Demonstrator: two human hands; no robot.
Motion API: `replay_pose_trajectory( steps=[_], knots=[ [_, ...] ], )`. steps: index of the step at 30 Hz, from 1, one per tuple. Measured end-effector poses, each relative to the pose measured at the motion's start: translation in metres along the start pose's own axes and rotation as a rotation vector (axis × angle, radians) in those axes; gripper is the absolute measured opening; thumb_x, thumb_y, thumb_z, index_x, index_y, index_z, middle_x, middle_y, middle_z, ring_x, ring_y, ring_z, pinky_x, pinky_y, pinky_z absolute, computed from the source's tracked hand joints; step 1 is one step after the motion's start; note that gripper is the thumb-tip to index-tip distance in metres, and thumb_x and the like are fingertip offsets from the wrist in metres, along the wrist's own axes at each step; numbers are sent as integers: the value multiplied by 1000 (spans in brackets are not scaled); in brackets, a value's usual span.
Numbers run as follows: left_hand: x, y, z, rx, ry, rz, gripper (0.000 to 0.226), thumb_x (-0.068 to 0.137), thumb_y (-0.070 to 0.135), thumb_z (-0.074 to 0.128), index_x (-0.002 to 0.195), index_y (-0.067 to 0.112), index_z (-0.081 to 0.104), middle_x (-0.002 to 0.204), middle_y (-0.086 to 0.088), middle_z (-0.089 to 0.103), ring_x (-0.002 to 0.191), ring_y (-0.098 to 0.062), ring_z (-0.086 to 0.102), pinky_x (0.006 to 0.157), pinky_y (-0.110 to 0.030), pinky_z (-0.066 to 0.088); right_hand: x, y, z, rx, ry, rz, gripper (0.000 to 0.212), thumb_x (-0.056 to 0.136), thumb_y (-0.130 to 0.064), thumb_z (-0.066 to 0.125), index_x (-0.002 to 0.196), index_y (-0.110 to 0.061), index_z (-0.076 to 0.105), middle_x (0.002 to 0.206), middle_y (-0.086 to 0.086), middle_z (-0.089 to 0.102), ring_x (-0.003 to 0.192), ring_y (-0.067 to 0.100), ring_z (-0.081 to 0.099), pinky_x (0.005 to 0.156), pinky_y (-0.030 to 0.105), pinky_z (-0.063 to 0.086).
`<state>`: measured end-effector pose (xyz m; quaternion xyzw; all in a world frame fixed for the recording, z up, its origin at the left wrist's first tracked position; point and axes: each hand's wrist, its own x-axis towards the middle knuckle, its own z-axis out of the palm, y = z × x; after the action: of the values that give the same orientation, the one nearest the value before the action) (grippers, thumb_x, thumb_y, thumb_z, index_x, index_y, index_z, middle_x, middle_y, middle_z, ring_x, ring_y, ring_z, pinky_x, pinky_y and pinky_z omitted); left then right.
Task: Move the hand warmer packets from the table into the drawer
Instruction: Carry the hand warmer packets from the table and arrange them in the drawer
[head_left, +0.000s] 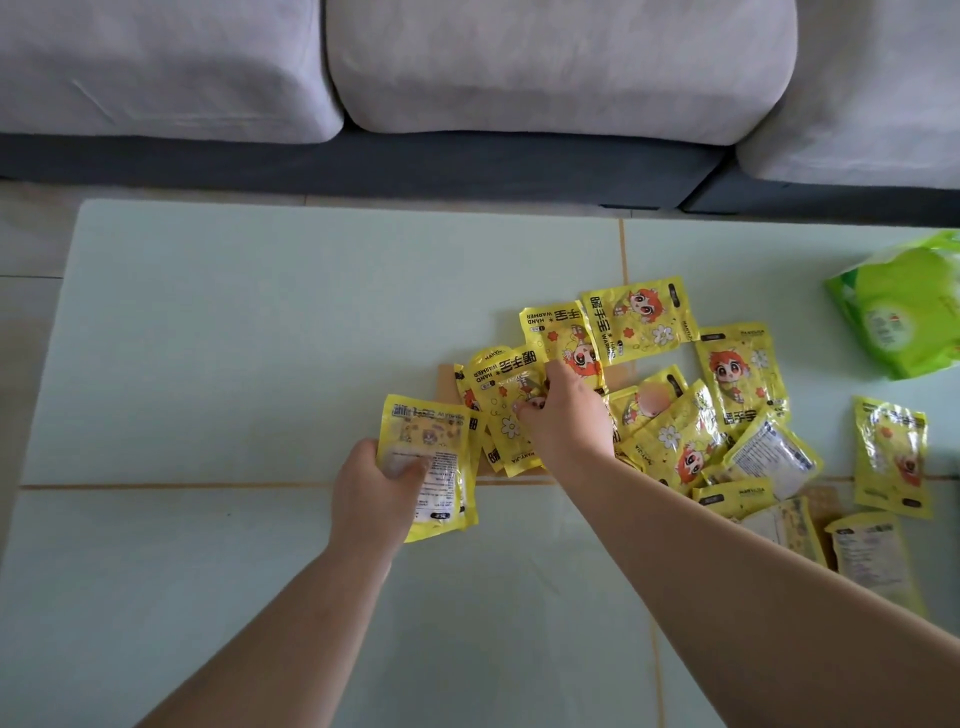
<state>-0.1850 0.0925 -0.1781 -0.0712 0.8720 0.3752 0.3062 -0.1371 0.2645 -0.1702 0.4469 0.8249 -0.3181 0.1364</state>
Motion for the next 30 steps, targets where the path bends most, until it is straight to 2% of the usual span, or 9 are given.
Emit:
replay_pose_trajectory(
  steps=[3, 5, 7, 13, 18, 22, 25, 27, 30],
  knots=[
    [-1, -3, -2, -36, 3, -17, 16, 82, 17, 69, 91, 7, 60, 87, -7, 65, 80, -28, 62, 69, -39, 51, -4, 0, 1, 125, -16, 28, 21, 86, -17, 61, 102, -15, 48, 77, -1, 55, 74, 25, 55, 59, 33, 46],
    [-1, -4, -3, -69, 7, -32, 15, 82, 16, 70, 90, 8, 60, 87, -7, 65, 79, -27, 62, 66, -36, 49, -6, 1, -3, 228, -35, 64, 46, 87, -18, 64, 129, -17, 45, 88, -2, 57, 77, 20, 56, 57, 28, 45],
    [-3, -5, -4, -105, 8, -49, 13, 82, 15, 69, 89, 9, 60, 86, -6, 65, 78, -26, 62, 62, -31, 46, -7, 6, -9, 261, -42, 101, 60, 85, -21, 66, 139, -17, 38, 90, -3, 58, 77, 17, 56, 52, 24, 39],
    [-5, -5, -3, -147, 16, -68, 13, 82, 14, 69, 80, 14, 56, 80, -2, 62, 71, -21, 58, 55, -28, 41, 0, 13, -6, 143, -86, 179, 21, 83, -26, 65, 94, -9, 59, 95, 7, 65, 85, 26, 58, 65, 29, 43],
    [-6, -4, -4, -117, 25, -52, 14, 82, 16, 69, 86, 9, 58, 78, 0, 61, 67, -15, 57, 53, -26, 38, -6, 9, 1, 3, -8, 114, 31, 85, -30, 64, 107, -9, 58, 124, 10, 46, 113, 30, 44, 89, 34, 38],
    [-5, -7, -3, -155, 21, -76, 15, 81, 17, 71, 87, 10, 59, 83, -5, 64, 76, -26, 62, 61, -30, 46, -9, 10, 1, 94, -53, 118, 29, 83, -30, 67, 99, -9, 55, 116, 6, 45, 82, 23, 51, 65, 28, 39],
    [-5, -8, -3, -220, -2, -118, 13, 81, 15, 71, 86, 12, 59, 89, -8, 67, 81, -27, 65, 71, -39, 52, -9, 14, -1, 231, -109, 116, 22, 82, -27, 68, 86, -13, 52, 81, -1, 54, 62, 15, 48, 49, 24, 34],
    [-6, -8, -3, -263, -22, -149, 13, 81, 16, 71, 86, 14, 59, 90, -7, 68, 82, -26, 66, 73, -40, 54, -12, 17, -2, 344, -130, 130, 20, 82, -25, 69, 85, -13, 53, 75, -2, 55, 64, 16, 52, 50, 26, 41],
    [-8, -9, -4, -319, -74, -186, 11, 83, 16, 70, 88, 15, 60, 91, -5, 69, 83, -23, 68, 74, -38, 55, -18, 25, -3, 502, -126, 170, 21, 83, -23, 69, 99, -14, 59, 91, 2, 66, 85, 22, 64, 70, 34, 53]
  ],
)
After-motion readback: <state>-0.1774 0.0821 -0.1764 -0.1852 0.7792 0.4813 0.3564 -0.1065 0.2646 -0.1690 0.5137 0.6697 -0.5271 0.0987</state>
